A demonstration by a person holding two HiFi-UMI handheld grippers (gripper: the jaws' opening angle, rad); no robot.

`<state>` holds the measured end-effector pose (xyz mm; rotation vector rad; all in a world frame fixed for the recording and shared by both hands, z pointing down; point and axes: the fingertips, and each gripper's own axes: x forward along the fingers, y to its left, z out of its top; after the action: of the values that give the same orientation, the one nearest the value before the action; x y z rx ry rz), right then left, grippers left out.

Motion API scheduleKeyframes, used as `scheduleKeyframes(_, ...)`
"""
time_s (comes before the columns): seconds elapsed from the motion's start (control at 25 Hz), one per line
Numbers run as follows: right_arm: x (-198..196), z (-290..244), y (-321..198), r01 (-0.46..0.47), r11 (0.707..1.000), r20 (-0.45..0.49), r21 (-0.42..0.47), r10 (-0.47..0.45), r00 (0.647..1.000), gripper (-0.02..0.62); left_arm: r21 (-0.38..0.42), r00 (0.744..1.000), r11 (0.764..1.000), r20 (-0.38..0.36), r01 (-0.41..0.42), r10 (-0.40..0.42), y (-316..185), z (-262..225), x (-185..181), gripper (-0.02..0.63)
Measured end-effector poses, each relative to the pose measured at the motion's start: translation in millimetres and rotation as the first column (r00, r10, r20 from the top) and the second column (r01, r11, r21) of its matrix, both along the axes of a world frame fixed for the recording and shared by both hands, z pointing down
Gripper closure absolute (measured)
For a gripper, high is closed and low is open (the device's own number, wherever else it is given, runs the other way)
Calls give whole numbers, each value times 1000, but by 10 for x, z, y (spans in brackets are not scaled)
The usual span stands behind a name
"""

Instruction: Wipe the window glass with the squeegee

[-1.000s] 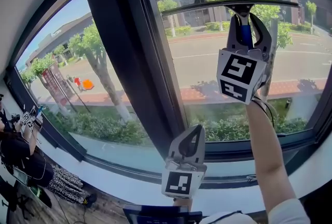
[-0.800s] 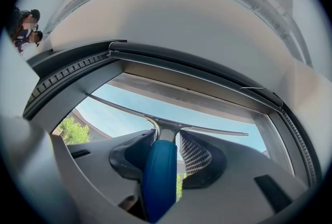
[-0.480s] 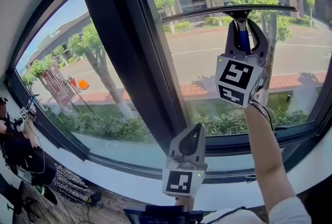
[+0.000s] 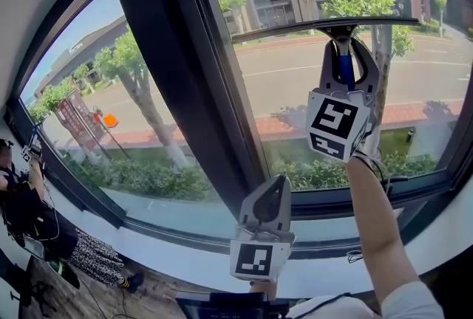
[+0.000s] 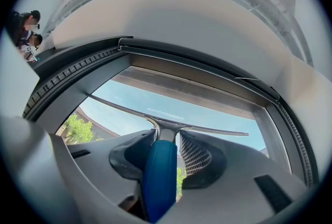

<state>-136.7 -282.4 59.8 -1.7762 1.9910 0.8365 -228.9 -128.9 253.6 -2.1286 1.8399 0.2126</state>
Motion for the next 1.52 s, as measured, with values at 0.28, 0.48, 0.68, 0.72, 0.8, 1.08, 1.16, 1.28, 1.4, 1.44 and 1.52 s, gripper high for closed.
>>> scheduleKeyframes(0.28, 38, 237, 32, 0, 1000, -14, -27, 0, 1000, 446, -22, 1000, 1000, 0, 3, -3, 14, 94, 45, 604)
scheduleKeyframes(0.48, 71, 429, 48, 11, 998, -13, -56, -12, 1000, 446, -37, 1000, 999, 5, 15, -15, 11, 154, 68, 604)
scheduleKeyframes(0.68, 52, 597, 1, 2, 997, -36, -81, -5, 999, 446, -68, 1000, 997, 9, 28, -28, -94, 214, 36, 604)
scheduleKeyframes(0.72, 57, 626, 9, 2, 996, -40, -84, -5, 999, 446, -70, 1000, 997, 11, 30, -30, -104, 221, 43, 604)
scheduleKeyframes(0.8, 72, 676, 40, 7, 996, -43, -91, -11, 999, 446, -75, 999, 997, 23, 34, -32, -111, 223, 69, 604)
scheduleKeyframes(1.08, 90, 807, 47, 2, 993, -52, -121, -8, 999, 446, -88, 997, 995, 53, 53, -49, -235, 145, 50, 604)
scheduleKeyframes(1.16, 84, 834, 48, 4, 991, -42, -130, -10, 999, 446, -92, 997, 994, 55, 60, -55, -239, 127, 29, 604)
scheduleKeyframes(1.28, 91, 932, 38, 1, 989, -37, -146, -7, 999, 446, -107, 997, 992, 54, 62, -57, -259, 187, 9, 604)
scheduleKeyframes(1.4, 93, 1049, 34, 5, 987, -36, -162, -11, 999, 446, -124, 997, 990, 53, 68, -62, -257, 278, -21, 604)
scheduleKeyframes(1.44, 98, 1081, 35, 4, 986, -35, -167, -10, 999, 446, -128, 997, 989, 54, 70, -64, -257, 301, -30, 604)
scheduleKeyframes(1.52, 116, 1142, 44, -2, 984, -35, -179, -4, 999, 446, -135, 996, 988, 60, 71, -63, -263, 334, -36, 604)
